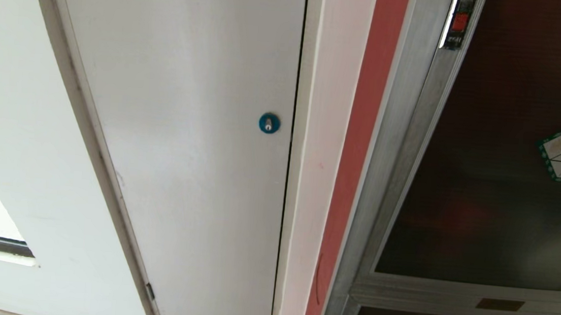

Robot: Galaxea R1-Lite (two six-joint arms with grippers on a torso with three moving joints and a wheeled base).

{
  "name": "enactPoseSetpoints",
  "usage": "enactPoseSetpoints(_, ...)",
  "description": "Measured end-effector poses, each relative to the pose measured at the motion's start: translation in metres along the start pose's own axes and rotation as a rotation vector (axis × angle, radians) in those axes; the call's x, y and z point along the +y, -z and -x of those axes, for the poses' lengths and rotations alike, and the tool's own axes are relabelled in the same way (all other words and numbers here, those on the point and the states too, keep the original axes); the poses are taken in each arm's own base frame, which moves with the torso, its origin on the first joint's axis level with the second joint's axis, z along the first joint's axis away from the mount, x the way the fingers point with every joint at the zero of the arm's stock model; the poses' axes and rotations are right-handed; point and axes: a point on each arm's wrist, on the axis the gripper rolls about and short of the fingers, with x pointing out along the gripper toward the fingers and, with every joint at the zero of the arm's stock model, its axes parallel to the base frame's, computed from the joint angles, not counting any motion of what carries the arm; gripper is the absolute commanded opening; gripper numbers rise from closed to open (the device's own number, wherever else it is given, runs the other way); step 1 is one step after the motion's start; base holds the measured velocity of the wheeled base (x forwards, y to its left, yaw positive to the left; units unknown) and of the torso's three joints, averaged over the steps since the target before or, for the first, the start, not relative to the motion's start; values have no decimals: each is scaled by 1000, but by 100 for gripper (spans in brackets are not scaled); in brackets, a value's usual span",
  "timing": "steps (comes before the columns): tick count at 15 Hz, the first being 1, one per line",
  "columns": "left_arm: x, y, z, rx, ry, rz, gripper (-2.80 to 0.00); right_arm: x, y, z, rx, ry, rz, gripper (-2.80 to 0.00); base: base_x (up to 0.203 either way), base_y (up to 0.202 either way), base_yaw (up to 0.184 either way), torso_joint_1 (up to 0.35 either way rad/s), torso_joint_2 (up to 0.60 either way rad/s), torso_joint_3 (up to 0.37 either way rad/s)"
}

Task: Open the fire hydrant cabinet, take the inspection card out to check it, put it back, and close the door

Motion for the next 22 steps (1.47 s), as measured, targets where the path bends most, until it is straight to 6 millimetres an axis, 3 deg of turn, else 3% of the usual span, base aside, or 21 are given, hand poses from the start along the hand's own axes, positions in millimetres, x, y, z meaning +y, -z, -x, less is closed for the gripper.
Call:
enactPoseSetpoints(6, 0, 0, 0, 0, 0, 0, -280, -1, 4, 45, -6, 139, 50, -280, 0, 0, 0, 0, 0, 0)
enactPoseSetpoints(13, 0, 0, 0, 0, 0, 0, -280, 29, 35, 140, -49, 268, 114, -280, 0, 0, 0, 0, 0, 0)
enactPoseSetpoints(18, 0, 0, 0, 0, -1, 0, -280, 52, 79, 203, -19, 283, 137, -280, 0, 0, 0, 0, 0, 0)
enactPoseSetpoints(22, 0, 0, 0, 0, 0, 0, -280, 56, 144, 237, 82, 299, 130, -280, 0, 0, 0, 0, 0, 0)
